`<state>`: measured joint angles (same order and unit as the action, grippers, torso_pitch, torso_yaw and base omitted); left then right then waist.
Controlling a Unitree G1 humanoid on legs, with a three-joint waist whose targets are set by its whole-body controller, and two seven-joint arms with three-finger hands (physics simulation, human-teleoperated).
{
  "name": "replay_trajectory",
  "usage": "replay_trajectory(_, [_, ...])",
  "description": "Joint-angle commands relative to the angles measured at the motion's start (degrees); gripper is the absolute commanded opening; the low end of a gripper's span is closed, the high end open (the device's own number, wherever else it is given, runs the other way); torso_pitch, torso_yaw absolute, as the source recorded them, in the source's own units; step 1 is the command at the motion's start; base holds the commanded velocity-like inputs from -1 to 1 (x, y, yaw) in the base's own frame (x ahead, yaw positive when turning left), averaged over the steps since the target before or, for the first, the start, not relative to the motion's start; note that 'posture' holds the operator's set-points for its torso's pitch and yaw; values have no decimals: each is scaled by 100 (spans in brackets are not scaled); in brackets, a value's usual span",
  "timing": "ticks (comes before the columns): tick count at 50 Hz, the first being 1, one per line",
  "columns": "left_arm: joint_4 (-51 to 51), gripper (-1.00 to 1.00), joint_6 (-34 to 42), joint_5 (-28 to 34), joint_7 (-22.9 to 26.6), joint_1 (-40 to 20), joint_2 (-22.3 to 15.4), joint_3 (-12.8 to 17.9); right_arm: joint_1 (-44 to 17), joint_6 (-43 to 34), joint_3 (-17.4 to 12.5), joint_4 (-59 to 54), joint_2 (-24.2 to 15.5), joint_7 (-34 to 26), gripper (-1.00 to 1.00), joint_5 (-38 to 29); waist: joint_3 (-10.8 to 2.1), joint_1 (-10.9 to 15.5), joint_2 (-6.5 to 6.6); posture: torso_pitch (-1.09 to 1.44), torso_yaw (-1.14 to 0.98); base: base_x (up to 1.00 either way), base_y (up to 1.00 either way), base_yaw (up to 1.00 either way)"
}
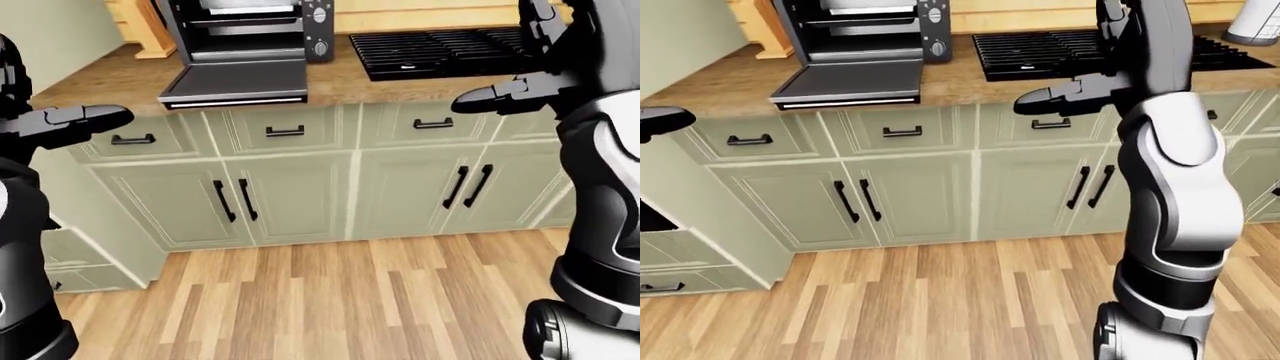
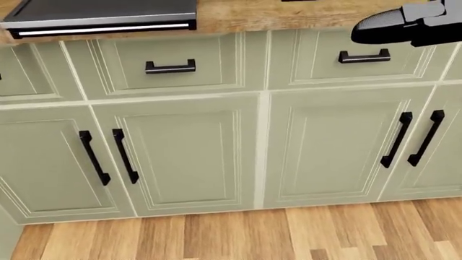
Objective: Close the toaster oven door.
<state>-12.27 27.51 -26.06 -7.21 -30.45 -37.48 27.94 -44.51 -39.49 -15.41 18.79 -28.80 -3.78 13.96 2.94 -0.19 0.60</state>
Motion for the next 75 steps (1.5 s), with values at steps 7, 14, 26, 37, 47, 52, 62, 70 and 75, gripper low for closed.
replay_trajectory(7, [-199,100,-173,0,41,-167,-124,53,-181,173,-119,129,-99,14,100,-82,-113,27,-194,0,0,13,1,0])
replay_trajectory(14, [-210,100,-156,-11,34,-185,-149,63,-150,184,-114,132,-76,7,100,-108,-119,21,-148,0,0,14,1,0])
replay_trajectory(26, [-210,100,-138,-45,13,-198,-180,89,-180,145,-125,153,-96,-33,100,-139,-139,13,332,0,0,15,0,0])
replay_trajectory(37, [-227,100,-108,-116,-18,-199,-226,121,-198,123,-120,166,-97,-52,100,-128,-145,20,-291,0,0,15,0,0])
replay_trajectory(47, [-191,100,-119,-174,-72,-200,-277,144,-257,122,-127,141,-117,-34,100,-71,-105,-41,214,0,0,15,13,0])
replay_trajectory(52, [-194,100,-122,-191,-88,-199,-287,148,-250,178,-104,110,-133,-37,100,-106,-96,-46,449,0,0,15,19,0])
replay_trajectory(62, [-192,100,-97,-247,-119,-207,-345,185,-341,101,-115,114,-147,-35,100,-91,-147,57,-338,0,0,14,20,0])
replay_trajectory(70, [-175,100,-122,-235,-121,-202,-352,167,-356,100,-122,97,-178,-51,100,-89,-104,-18,-82,0,0,14,20,0])
replay_trajectory(75, [-169,100,-117,-236,-123,-215,-370,173,-371,89,-120,95,-191,-57,100,-82,-214,-76,621,0,0,14,20,0])
